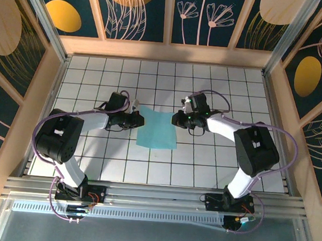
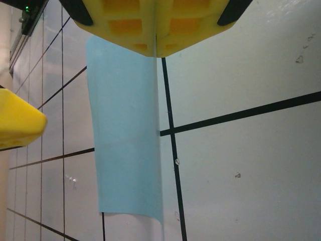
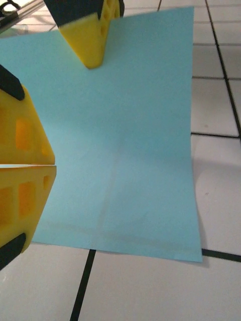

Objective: Fold a paper plane with a square sheet of paper (fold left side to right side)
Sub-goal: Place a square sheet of paper at the center of the table, then first fold in half a square sheet of paper at the center of the table.

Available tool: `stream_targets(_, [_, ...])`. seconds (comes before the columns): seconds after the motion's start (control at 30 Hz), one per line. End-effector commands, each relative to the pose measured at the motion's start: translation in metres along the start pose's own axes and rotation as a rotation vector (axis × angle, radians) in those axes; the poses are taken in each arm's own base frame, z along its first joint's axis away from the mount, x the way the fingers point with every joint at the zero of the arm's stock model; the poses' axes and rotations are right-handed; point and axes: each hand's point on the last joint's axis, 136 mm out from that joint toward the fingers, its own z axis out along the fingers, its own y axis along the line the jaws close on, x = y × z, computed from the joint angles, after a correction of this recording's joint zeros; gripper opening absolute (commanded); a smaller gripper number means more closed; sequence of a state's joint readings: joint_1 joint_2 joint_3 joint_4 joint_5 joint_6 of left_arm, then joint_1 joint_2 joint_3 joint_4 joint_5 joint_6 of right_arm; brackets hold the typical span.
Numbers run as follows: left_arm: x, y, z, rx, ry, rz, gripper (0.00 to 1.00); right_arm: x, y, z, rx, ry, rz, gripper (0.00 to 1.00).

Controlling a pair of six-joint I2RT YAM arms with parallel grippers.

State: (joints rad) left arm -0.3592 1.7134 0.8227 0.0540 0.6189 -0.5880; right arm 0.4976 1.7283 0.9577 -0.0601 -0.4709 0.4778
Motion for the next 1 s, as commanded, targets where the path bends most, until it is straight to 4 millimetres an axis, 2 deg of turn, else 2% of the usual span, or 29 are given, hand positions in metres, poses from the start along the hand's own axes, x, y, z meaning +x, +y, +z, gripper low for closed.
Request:
stream_targets(0.0, [0.003, 0.004, 0.004, -0.016, 0.035, 0.004, 0.0, 0.004, -0.003, 0.01, 0.028, 0.032, 0.013, 0.09])
stream_targets(0.2, [0.001, 0.001, 0.003, -0.008, 0.038, 0.014, 0.0, 0.021, -0.024, 0.022, 0.118, 0.092, 0.034, 0.1])
stream_targets(0.27, [0.0, -0.001, 0.002, -0.005, 0.036, 0.015, 0.06, 0.027, -0.032, 0.024, 0.154, 0.111, 0.041, 0.1])
stream_targets(0.43, [-0.005, -0.017, -0.002, 0.042, 0.035, 0.023, 0.31, 0.04, -0.044, 0.028, 0.202, 0.148, 0.042, 0.12])
stream_targets(0.57, [-0.004, -0.029, -0.003, 0.073, 0.057, 0.032, 0.43, 0.045, -0.051, 0.028, 0.224, 0.149, 0.054, 0.15])
stream_targets(0.6, [-0.007, -0.04, -0.01, 0.096, 0.045, 0.05, 0.45, 0.045, -0.052, 0.028, 0.226, 0.147, 0.054, 0.17])
stream_targets(0.77, [-0.006, -0.063, -0.009, 0.148, 0.061, 0.071, 0.52, 0.042, -0.049, 0.027, 0.213, 0.127, 0.05, 0.21])
stream_targets(0.97, [0.0, -0.085, 0.002, 0.195, 0.081, 0.092, 0.6, 0.044, -0.048, 0.027, 0.199, 0.126, 0.057, 0.21])
